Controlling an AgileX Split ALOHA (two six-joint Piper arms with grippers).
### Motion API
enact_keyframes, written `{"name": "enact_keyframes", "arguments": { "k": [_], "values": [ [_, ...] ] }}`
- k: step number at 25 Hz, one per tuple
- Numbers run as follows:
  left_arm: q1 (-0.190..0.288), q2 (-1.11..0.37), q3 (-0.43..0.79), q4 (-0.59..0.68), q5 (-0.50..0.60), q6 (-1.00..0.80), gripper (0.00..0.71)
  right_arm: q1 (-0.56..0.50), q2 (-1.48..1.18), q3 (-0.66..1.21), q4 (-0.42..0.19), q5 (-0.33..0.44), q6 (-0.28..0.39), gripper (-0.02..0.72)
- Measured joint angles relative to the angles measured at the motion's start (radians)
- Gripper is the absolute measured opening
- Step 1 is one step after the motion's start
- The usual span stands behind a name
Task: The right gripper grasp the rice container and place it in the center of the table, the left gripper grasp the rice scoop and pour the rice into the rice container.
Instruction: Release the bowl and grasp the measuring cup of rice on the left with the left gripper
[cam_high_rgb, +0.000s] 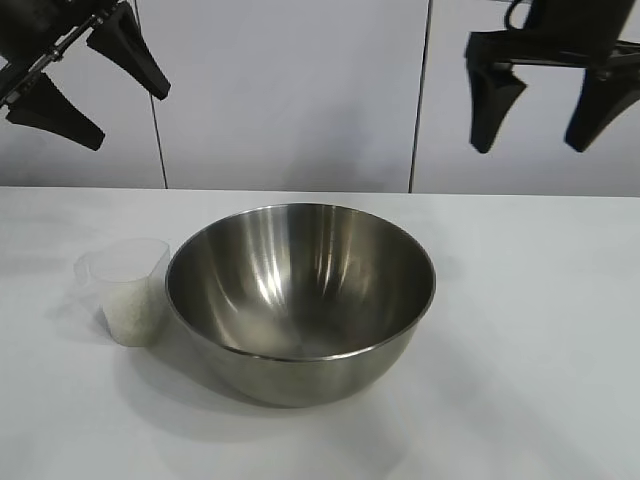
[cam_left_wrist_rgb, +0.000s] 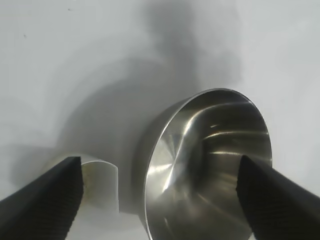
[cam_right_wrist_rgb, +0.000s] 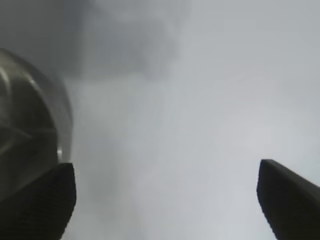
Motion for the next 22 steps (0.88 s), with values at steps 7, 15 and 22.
{"name": "enact_keyframes", "arguments": {
  "k": [7, 15, 22],
  "values": [
    [0.0, 0.0, 0.0, 0.0, 0.0, 0.0, 0.604, -0.137, -0.203, 0.092, -0.001, 0.001, 0.024, 0.645],
    [0.0, 0.0, 0.0, 0.0, 0.0, 0.0, 0.604, -0.168, -0.746, 0.495, 0.003, 0.006, 0.031, 0.64],
    [0.0, 0.0, 0.0, 0.0, 0.0, 0.0, 0.604, -0.168, -1.337, 0.869, -0.034, -0.112, 0.104, 0.64]
  ]
}}
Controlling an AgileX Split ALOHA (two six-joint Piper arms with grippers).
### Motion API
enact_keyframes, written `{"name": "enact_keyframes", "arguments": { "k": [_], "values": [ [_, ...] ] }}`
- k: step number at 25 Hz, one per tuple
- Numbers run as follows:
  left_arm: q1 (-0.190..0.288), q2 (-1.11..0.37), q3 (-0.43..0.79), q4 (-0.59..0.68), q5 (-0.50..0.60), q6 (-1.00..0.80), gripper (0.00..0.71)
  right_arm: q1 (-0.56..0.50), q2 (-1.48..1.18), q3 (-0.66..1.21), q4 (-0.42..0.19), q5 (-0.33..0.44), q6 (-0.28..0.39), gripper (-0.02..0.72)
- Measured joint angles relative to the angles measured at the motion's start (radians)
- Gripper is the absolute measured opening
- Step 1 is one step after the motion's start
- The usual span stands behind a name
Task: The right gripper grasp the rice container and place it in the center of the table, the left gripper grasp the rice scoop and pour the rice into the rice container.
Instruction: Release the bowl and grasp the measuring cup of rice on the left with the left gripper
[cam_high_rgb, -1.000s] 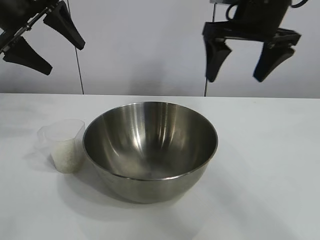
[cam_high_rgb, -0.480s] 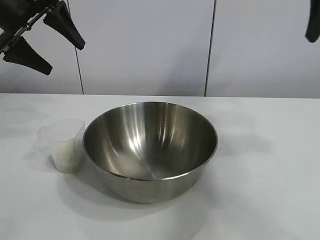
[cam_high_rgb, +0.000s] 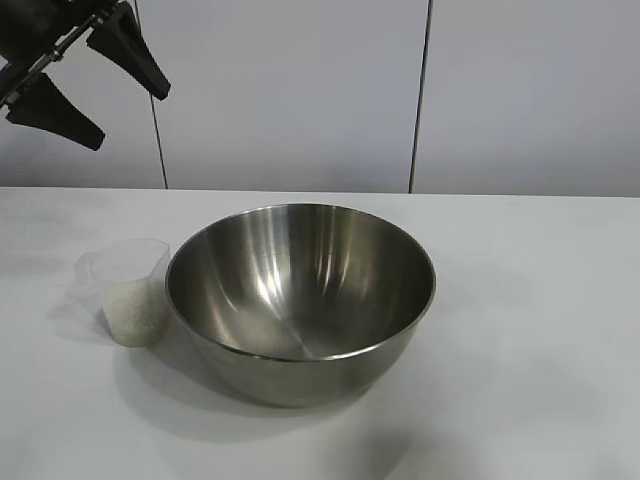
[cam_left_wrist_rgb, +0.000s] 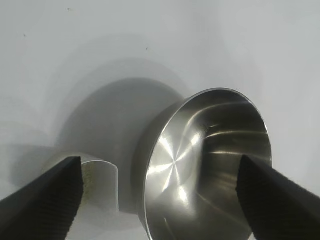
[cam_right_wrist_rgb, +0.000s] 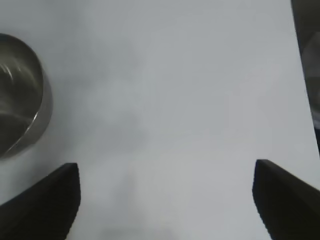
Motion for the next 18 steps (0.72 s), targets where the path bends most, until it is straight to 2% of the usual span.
{"name": "enact_keyframes", "arguments": {
  "k": [3, 8, 14, 18],
  "values": [
    [0.0, 0.0, 0.0, 0.0, 0.0, 0.0, 0.604, 0.0, -0.246, 0.133, -0.012, 0.007, 0.013, 0.64],
    [0.0, 0.0, 0.0, 0.0, 0.0, 0.0, 0.604, 0.0, -0.548, 0.245, -0.038, 0.091, 0.017, 0.64],
    [0.0, 0.0, 0.0, 0.0, 0.0, 0.0, 0.604, 0.0, -0.548, 0.247, -0.042, 0.109, 0.016, 0.64],
    [0.0, 0.0, 0.0, 0.0, 0.0, 0.0, 0.604, 0.0, -0.531, 0.296, -0.041, 0.056, 0.002, 0.64]
  ]
}}
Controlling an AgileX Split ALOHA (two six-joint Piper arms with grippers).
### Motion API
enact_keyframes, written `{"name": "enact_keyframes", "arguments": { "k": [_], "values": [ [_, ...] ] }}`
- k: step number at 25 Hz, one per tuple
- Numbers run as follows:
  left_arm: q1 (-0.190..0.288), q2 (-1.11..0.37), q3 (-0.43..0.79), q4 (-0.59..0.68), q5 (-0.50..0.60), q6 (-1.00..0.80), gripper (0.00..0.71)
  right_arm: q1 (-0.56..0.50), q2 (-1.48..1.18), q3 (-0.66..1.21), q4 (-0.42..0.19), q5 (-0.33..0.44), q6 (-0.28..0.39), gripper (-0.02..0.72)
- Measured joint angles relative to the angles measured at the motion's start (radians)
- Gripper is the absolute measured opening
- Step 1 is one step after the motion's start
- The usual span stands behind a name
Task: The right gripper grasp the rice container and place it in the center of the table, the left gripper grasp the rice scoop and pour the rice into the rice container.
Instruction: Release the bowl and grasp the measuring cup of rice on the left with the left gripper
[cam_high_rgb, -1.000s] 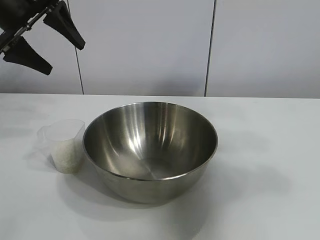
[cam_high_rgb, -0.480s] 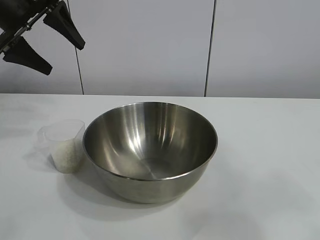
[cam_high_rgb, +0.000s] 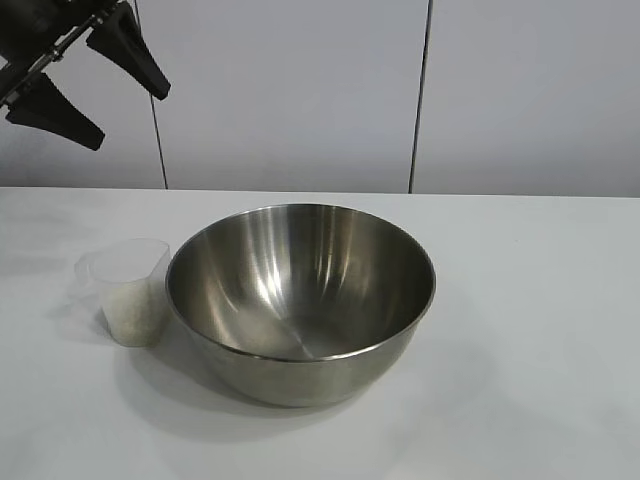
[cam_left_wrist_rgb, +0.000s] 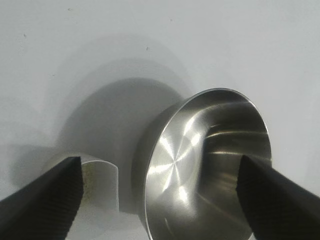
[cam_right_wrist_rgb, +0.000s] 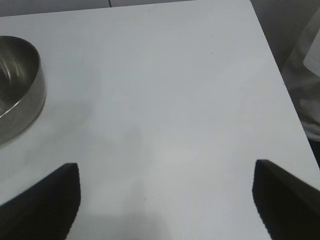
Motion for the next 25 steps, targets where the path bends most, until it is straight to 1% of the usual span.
{"name": "enact_keyframes", "arguments": {
  "k": [3, 5, 12, 18, 20, 21, 23, 24, 25],
  "values": [
    [0.0, 0.0, 0.0, 0.0, 0.0, 0.0, 0.604, 0.0, 0.001, 0.042, 0.01, -0.059, -0.004, 0.64],
    [0.0, 0.0, 0.0, 0.0, 0.0, 0.0, 0.604, 0.0, 0.001, 0.044, 0.01, -0.083, -0.004, 0.64],
    [0.0, 0.0, 0.0, -0.012, -0.002, 0.0, 0.604, 0.0, 0.001, 0.045, 0.01, -0.084, -0.004, 0.64],
    [0.008, -0.006, -0.013, -0.045, -0.079, 0.044, 0.604, 0.0, 0.001, 0.045, 0.01, -0.084, -0.004, 0.64],
    [0.008, -0.039, -0.004, -0.033, -0.134, 0.11, 0.604, 0.0, 0.001, 0.046, 0.01, -0.084, -0.004, 0.64],
    [0.003, -0.068, 0.014, -0.019, -0.192, 0.146, 0.604, 0.0, 0.001, 0.046, 0.01, -0.084, -0.004, 0.64],
    [-0.028, -0.175, 0.101, -0.008, -0.357, 0.261, 0.604, 0.0, 0.001, 0.046, 0.01, -0.084, -0.004, 0.64],
    [-0.055, -0.228, 0.167, -0.011, -0.446, 0.32, 0.602, 0.0, 0.001, 0.046, 0.01, -0.084, -0.004, 0.64],
    [-0.082, -0.294, 0.232, -0.021, -0.562, 0.397, 0.598, 0.0, 0.001, 0.046, 0.01, -0.085, -0.004, 0.64]
  ]
}}
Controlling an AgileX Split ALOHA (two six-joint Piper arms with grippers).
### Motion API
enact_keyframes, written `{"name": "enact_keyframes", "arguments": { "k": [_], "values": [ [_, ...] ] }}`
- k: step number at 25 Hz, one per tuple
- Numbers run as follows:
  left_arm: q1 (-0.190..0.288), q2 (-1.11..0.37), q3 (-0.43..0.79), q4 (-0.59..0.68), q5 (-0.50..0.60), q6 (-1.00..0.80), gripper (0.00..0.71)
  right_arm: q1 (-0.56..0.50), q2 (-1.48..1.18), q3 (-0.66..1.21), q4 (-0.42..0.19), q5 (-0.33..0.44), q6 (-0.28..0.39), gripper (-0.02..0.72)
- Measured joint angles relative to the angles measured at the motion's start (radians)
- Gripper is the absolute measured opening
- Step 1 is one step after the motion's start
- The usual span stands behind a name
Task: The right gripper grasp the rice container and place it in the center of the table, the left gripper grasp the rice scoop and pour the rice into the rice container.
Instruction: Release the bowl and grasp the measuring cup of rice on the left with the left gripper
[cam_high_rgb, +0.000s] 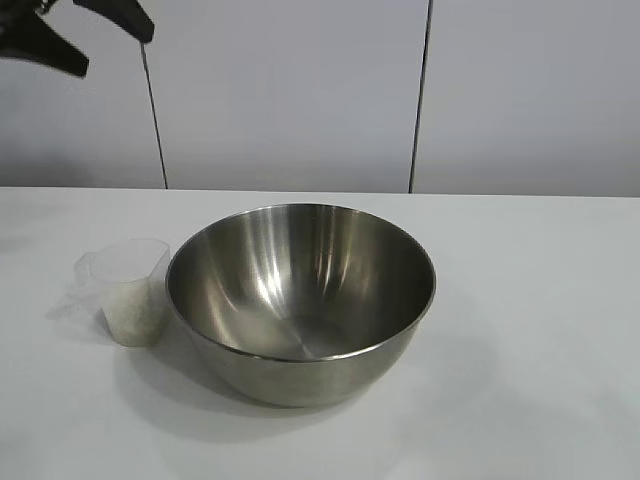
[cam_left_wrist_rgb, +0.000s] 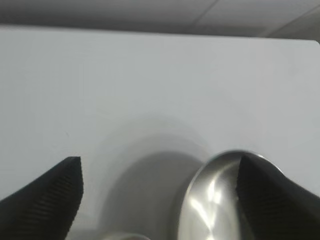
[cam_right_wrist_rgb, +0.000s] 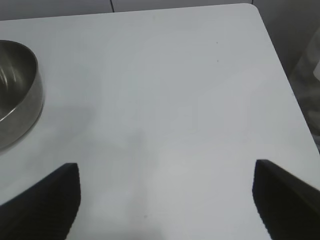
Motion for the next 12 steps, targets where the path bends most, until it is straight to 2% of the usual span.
{"name": "enact_keyframes", "arguments": {
  "k": [4, 6, 7, 9, 12],
  "values": [
    [-0.161, -0.196, 0.364, -0.061, -0.504, 0.288, 0.558, 0.0, 0.0, 0.0, 0.0, 0.0, 0.0, 0.64],
    [-0.243, -0.237, 0.547, -0.076, -0.749, 0.328, 0.549, 0.0, 0.0, 0.0, 0.0, 0.0, 0.0, 0.64],
    [-0.269, -0.243, 0.615, -0.08, -0.868, 0.321, 0.547, 0.0, 0.0, 0.0, 0.0, 0.001, 0.0, 0.64],
    [-0.306, -0.246, 0.752, -0.081, -1.059, 0.266, 0.545, 0.0, 0.0, 0.0, 0.0, 0.001, 0.0, 0.64],
    [-0.314, -0.248, 0.888, -0.08, -1.251, 0.183, 0.543, 0.0, 0.0, 0.0, 0.0, 0.001, 0.0, 0.64]
  ]
}}
